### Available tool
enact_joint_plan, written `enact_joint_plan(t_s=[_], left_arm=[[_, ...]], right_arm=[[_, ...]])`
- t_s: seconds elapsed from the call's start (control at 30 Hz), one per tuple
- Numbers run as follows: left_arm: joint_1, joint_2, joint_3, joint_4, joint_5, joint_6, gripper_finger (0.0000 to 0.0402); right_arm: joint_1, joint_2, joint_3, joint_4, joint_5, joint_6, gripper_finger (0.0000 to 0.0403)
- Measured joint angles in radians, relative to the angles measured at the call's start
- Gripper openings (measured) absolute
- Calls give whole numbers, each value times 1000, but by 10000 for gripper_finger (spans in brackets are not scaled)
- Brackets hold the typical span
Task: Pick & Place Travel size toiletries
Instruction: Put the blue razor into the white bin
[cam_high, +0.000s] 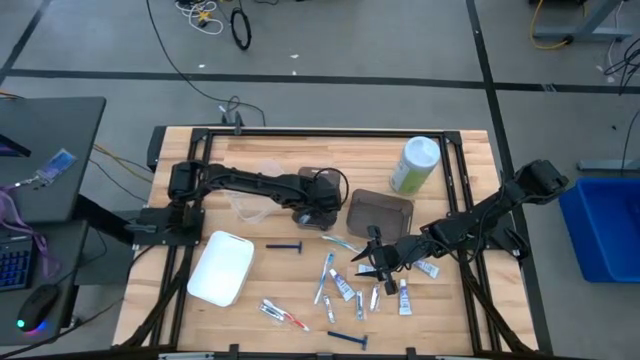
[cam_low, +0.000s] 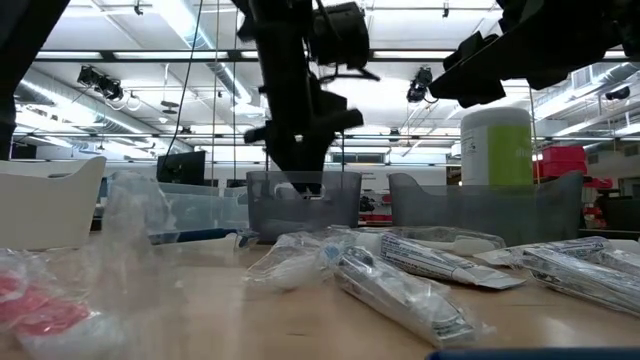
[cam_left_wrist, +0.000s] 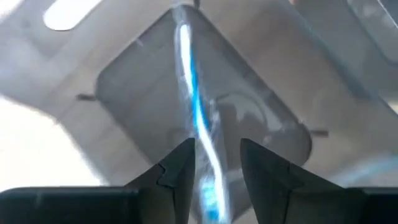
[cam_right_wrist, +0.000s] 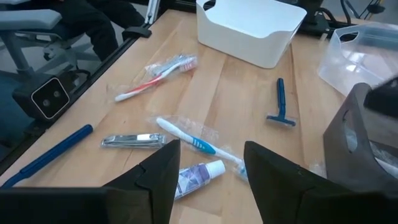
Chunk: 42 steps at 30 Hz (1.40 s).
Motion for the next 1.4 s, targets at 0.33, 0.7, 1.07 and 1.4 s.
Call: enact_joint_plan(t_s=[0.33,0.7,1.07,1.4], left_arm=[[-123,-88,167,-245,-16,225,139],[-415,-298,15,-340,-113,230,137],[-649,-515,-511,211,-186,82,126],[-614,-522,-750,655,-170,51,108]], right_arm=[[0,0,0,7,0,0,183],[0,0,0,127,0,115,193],[-1,0,0,185,6,117,186],[-13,1,0,231,28,152,188]])
